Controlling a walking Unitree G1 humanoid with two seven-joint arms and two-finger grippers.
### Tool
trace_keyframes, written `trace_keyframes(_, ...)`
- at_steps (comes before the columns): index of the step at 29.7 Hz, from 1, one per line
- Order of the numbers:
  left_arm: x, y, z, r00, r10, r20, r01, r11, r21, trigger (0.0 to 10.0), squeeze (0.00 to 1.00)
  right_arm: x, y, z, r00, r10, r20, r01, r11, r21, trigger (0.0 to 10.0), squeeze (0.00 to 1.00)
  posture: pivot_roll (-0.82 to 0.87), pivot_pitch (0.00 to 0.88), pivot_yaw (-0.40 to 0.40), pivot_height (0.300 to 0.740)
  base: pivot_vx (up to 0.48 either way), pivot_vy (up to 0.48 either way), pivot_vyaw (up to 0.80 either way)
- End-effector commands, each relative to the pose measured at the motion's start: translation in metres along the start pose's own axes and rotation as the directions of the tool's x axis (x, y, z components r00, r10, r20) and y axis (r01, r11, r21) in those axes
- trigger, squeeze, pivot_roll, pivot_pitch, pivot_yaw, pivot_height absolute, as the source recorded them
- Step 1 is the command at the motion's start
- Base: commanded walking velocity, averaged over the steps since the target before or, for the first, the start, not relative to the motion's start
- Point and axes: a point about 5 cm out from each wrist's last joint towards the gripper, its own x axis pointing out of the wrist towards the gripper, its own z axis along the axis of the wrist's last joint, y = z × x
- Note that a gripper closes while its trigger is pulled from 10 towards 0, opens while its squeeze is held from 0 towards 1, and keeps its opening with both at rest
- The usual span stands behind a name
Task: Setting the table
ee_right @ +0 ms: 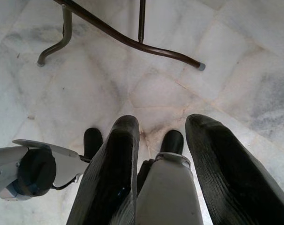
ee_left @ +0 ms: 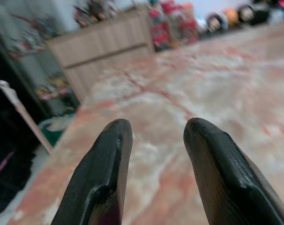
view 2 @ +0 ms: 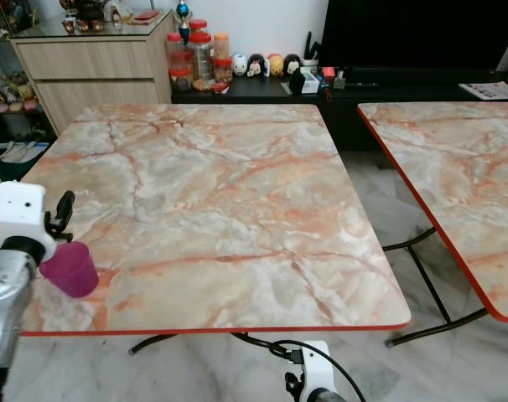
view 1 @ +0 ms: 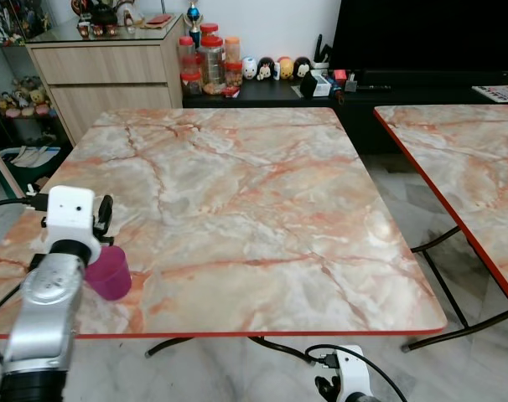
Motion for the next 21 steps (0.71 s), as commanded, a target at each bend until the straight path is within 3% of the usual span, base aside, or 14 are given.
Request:
trace_keyframes(1, 0.001, 0.000, -0.002, 0.998, -0.052, -0.039, 0.052, 0.999, 0.007, 10.0, 0.00, 0.000, 0.000, 0.001, 1.000, -0.001, 0.001, 0.001, 1.000, -0.008, 10.0, 0.00, 0.09, 0.000, -0.012, 0.740, 0.000, 0.000, 0.00)
trace_keyframes(3, 0.003, 0.004, -0.009, 0.990, -0.087, -0.108, 0.093, 0.995, 0.045, 10.0, 0.00, 0.000, 0.000, 0.002, 1.000, -0.002, 0.004, 0.002, 1.000, 0.000, 10.0, 0.00, 0.09, 0.000, -0.010, 0.740, 0.000, 0.000, 0.00)
trace_keyframes(8, 0.007, 0.012, -0.014, 0.973, -0.137, -0.186, 0.155, 0.984, 0.083, 10.0, 0.00, 0.000, 0.000, 0.002, 1.000, -0.004, 0.006, 0.004, 1.000, 0.013, 10.0, 0.00, 0.08, 0.000, -0.003, 0.740, 0.000, 0.000, 0.00)
trace_keyframes(11, 0.011, 0.022, -0.017, 0.968, -0.093, -0.234, 0.124, 0.985, 0.121, 10.0, 0.00, 0.000, 0.000, 0.002, 1.000, -0.005, 0.009, 0.005, 1.000, 0.018, 10.0, 0.00, 0.08, 0.000, 0.000, 0.740, 0.000, 0.000, 0.00)
trace_keyframes(16, 0.018, 0.041, -0.017, 0.959, 0.066, -0.274, -0.013, 0.982, 0.190, 10.0, 0.00, 0.000, 0.000, 0.002, 1.000, -0.007, 0.010, 0.007, 1.000, 0.021, 10.0, 0.00, 0.08, 0.000, -0.001, 0.740, 0.000, 0.000, 0.00)
trace_keyframes(21, 0.021, 0.038, -0.015, 0.963, 0.052, -0.263, -0.005, 0.984, 0.178, 10.0, 0.00, 0.000, 0.000, 0.002, 1.000, -0.007, 0.009, 0.007, 1.000, 0.018, 10.0, 0.00, 0.07, 0.000, -0.005, 0.740, 0.000, 0.000, 0.00)
